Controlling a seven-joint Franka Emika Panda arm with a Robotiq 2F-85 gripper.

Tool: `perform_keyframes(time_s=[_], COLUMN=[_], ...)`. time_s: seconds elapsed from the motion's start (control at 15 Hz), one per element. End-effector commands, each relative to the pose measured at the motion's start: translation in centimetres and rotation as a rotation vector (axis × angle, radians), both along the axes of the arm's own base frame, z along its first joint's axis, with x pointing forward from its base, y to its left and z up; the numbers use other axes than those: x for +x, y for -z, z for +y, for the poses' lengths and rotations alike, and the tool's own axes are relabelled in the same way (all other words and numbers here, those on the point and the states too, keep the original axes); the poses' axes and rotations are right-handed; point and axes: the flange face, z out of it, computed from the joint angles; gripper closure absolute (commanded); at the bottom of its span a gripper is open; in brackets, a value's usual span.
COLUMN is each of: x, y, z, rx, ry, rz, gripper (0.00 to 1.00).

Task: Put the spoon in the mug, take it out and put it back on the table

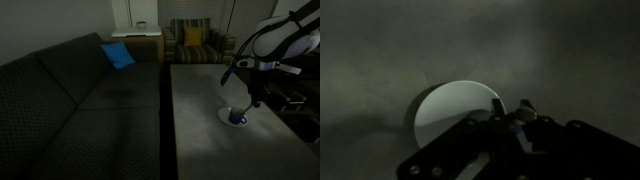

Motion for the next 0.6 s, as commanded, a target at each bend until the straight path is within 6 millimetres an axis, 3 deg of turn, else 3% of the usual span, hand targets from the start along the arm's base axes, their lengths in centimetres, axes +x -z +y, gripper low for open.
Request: perform_keyframes(time_s=[0.0, 0.13, 0.53], x=[0.44, 0.49, 0.45], y=[0.09, -0.01, -0.22], z=[0.08, 0.25, 0.58], rx=[-0.019, -0.020, -0.024], ry=[0.002, -0.001, 0.002], rz=[-0.017, -0.020, -0.026], gripper=[1.00, 0.96, 0.96])
